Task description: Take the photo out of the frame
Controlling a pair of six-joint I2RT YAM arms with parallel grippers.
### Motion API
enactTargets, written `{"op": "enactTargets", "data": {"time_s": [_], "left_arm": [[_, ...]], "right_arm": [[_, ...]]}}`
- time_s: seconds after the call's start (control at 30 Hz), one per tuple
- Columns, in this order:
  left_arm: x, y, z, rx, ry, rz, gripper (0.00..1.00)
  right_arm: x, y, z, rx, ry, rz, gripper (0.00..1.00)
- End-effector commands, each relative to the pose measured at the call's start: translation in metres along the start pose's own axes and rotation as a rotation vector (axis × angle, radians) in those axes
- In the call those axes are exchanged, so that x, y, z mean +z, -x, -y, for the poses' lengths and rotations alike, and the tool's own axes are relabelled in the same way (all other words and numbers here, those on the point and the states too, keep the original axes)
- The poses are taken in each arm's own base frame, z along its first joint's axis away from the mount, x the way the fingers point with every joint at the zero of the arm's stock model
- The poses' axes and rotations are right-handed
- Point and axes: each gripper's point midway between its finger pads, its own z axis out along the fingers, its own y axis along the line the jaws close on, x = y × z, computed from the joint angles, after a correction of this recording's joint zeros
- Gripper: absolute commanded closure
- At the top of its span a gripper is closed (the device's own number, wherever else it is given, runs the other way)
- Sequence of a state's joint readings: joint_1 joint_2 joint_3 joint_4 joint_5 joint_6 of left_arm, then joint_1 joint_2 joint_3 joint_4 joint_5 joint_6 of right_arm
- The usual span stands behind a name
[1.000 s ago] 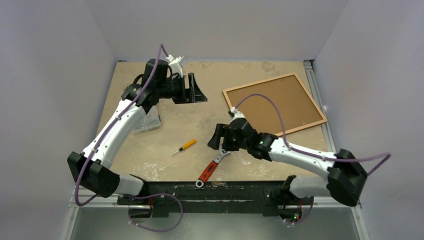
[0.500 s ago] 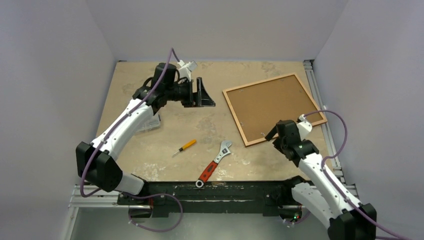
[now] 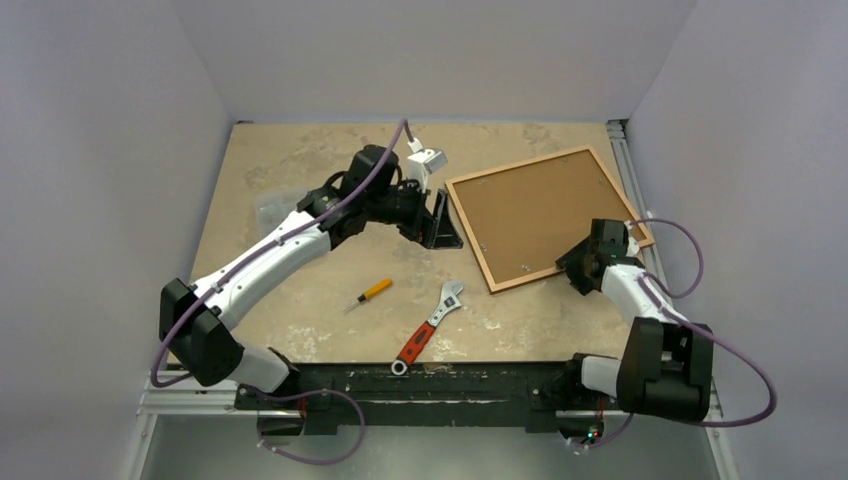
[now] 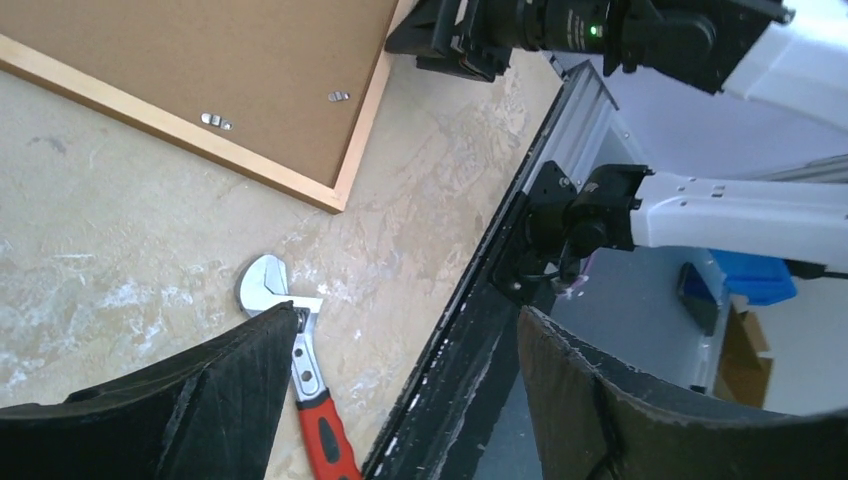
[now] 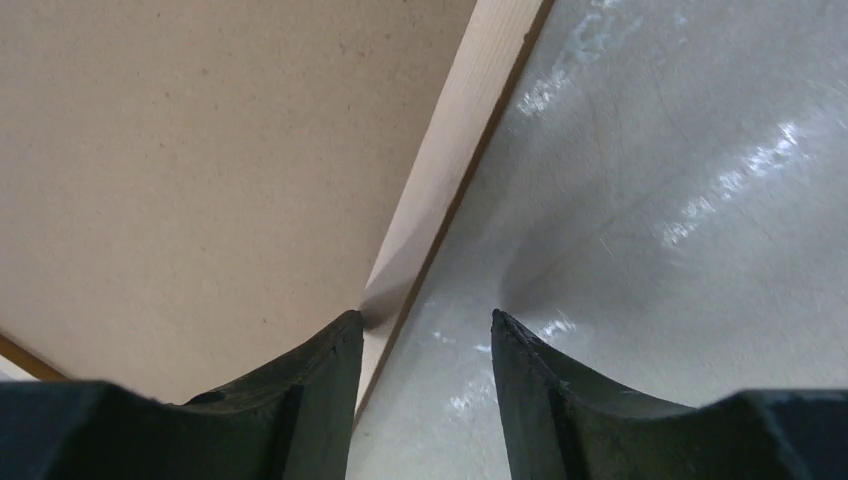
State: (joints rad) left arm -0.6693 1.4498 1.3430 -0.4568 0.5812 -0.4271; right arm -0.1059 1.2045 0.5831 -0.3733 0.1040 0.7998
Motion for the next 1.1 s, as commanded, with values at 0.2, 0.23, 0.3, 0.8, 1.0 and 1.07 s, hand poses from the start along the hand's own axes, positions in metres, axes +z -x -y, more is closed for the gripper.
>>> {"op": "enactTargets", "data": {"time_s": [0.2, 0.23, 0.3, 0.8, 1.0, 1.07], "left_arm": [[0.042, -0.029, 0.009, 0.368, 0.133, -0.046, 0.22], [0.046, -0.032, 0.009, 0.399, 0.16, -0.052, 0.22], [0.054, -0.038, 0.009, 0.437, 0.193, -0.062, 0.22], [0.149, -0.07, 0.012, 0.815, 0.332, -0.062, 0.11], [0.181, -0.079, -0.005, 0.963, 0.389, -0.103, 0.11], [0.187, -0.08, -0.01, 0.998, 0.405, -0.111, 0.11]], "right_arm": [[0.023, 0.015, -0.028, 0.064, 0.168, -0.064, 0.49], [0.023, 0.014, -0.028, 0.067, 0.167, -0.069, 0.5], [0.024, 0.012, -0.026, 0.077, 0.154, -0.083, 0.58], [0.008, 0.012, -0.034, 0.066, 0.194, -0.098, 0.92], [-0.015, 0.02, -0.047, 0.096, 0.242, -0.092, 1.0], [-0.022, 0.019, -0.051, 0.11, 0.264, -0.103, 1.0]]}}
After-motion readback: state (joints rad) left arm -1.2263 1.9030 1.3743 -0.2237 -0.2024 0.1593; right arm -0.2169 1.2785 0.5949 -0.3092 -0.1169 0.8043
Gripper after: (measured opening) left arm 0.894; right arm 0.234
